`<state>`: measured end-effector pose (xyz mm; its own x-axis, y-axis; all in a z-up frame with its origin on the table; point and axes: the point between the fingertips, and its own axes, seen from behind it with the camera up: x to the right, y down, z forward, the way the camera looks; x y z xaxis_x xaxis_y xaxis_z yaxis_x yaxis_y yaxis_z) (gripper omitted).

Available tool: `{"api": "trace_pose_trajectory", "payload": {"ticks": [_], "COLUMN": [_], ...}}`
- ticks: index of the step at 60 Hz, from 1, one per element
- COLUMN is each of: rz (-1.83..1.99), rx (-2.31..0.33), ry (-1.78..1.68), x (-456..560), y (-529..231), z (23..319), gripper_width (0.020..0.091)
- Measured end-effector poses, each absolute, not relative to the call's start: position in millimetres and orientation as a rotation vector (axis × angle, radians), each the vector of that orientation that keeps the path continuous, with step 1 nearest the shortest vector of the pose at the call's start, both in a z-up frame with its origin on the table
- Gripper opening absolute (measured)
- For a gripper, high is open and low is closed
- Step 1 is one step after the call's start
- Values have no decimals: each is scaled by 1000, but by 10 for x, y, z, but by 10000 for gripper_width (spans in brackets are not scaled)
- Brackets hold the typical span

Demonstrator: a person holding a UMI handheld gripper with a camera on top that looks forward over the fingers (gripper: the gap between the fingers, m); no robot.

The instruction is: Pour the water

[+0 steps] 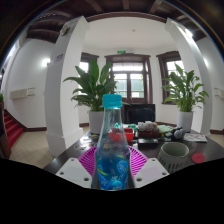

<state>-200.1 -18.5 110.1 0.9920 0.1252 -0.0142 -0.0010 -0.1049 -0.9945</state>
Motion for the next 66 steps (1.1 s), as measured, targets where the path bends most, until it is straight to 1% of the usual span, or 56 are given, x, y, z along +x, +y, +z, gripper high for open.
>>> {"api": "trace_pose_trajectory", "payload": {"ticks": [14,19,27,33,40,51,54,66], "rz": [109,123,322,536,821,1177,1245,1449], "rx": [-1672,-1697,-1749,-1710,-1578,-1257,-1168,-955], "ry": [-104,-53,231,487,768,1148,1227,1435], "x": [-2024,-1971,-1822,-1778,-1689,-1444,-1353,-1292], "y": [-180,-157,-42,54,189,292,278,327], "z": [1093,1093,1082,1176,1297,1516,1596,1671], "gripper_width": [418,418,417,418,418,415,417,418]}}
